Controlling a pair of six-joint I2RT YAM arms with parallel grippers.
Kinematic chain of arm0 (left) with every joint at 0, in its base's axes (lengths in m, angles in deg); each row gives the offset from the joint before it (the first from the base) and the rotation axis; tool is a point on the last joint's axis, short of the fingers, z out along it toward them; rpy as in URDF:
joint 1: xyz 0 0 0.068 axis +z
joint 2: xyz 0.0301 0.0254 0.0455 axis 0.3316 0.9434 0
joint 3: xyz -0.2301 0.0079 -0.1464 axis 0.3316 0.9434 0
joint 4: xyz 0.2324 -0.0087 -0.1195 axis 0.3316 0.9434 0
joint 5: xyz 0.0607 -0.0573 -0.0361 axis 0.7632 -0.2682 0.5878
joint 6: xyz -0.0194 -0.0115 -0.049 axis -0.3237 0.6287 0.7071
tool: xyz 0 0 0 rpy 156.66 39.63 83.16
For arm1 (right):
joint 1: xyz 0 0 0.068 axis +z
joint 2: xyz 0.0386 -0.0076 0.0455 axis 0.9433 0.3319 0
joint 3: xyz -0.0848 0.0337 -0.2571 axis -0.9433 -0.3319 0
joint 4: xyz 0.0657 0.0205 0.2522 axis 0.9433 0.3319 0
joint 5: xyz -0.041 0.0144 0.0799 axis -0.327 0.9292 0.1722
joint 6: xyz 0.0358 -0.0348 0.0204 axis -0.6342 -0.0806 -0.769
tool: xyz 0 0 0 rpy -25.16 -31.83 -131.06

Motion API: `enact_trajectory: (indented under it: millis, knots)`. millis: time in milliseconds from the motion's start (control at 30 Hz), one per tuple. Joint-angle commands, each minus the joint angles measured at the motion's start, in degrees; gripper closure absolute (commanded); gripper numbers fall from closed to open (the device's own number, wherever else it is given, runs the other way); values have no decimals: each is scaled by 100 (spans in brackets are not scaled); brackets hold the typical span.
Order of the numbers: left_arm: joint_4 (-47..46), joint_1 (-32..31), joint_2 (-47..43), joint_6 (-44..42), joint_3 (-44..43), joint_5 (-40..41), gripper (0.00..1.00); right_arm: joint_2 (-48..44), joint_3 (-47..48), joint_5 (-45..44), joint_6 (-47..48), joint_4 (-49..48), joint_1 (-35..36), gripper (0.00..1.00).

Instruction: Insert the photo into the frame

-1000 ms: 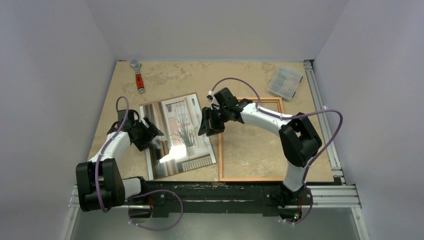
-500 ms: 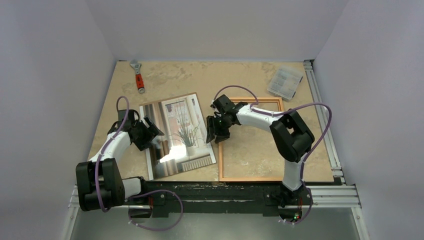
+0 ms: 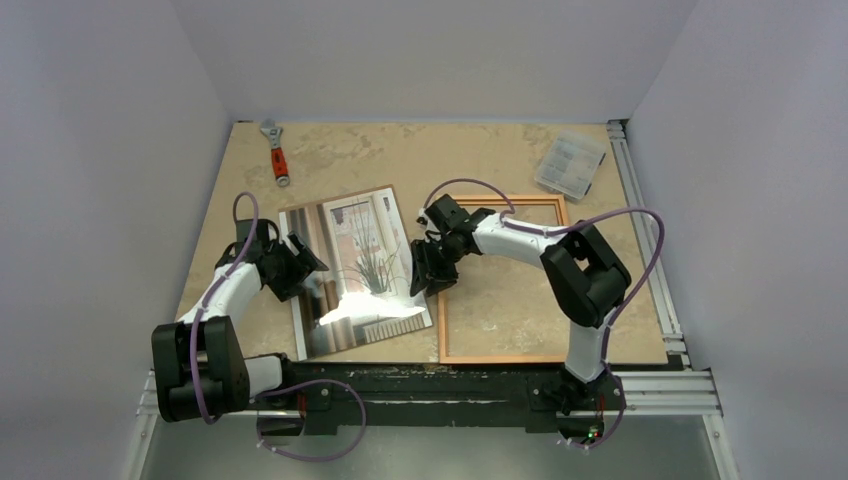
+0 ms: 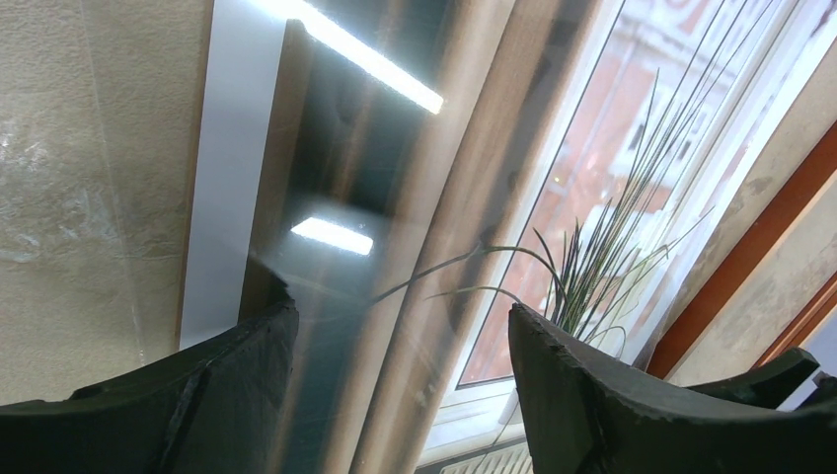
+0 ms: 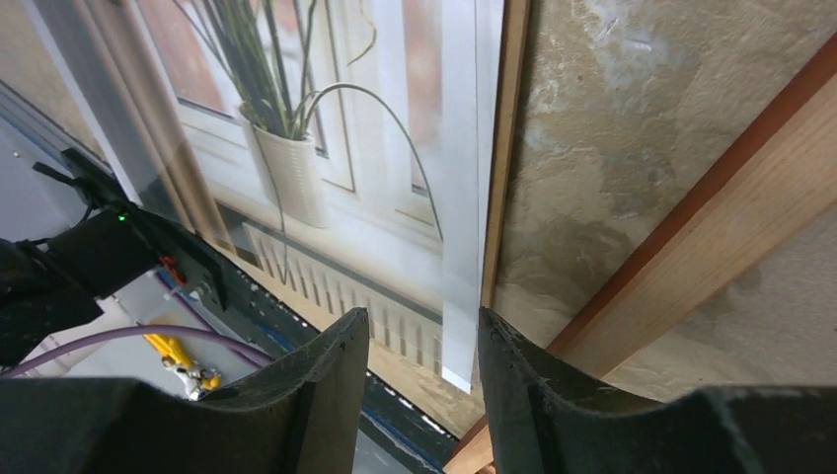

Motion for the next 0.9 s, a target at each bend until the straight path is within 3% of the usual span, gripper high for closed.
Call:
enact_trajectory:
  millis: [0,233,533,867]
  knots:
    - [268,-40,182,-162,209,165,24,-434,163,435,-149,-212,6,57]
    - [258,-40,205,-168,205,139,24,-719,11,737,-414,-630,6,58]
    - [266,-40,184,-195,206,122,24,-1001,-1098,1203,-1607,-2763,-199,59]
    - [255,-41,165,-220,211,95,24,-560,-1385,1361,-2058,-3380,-218,65]
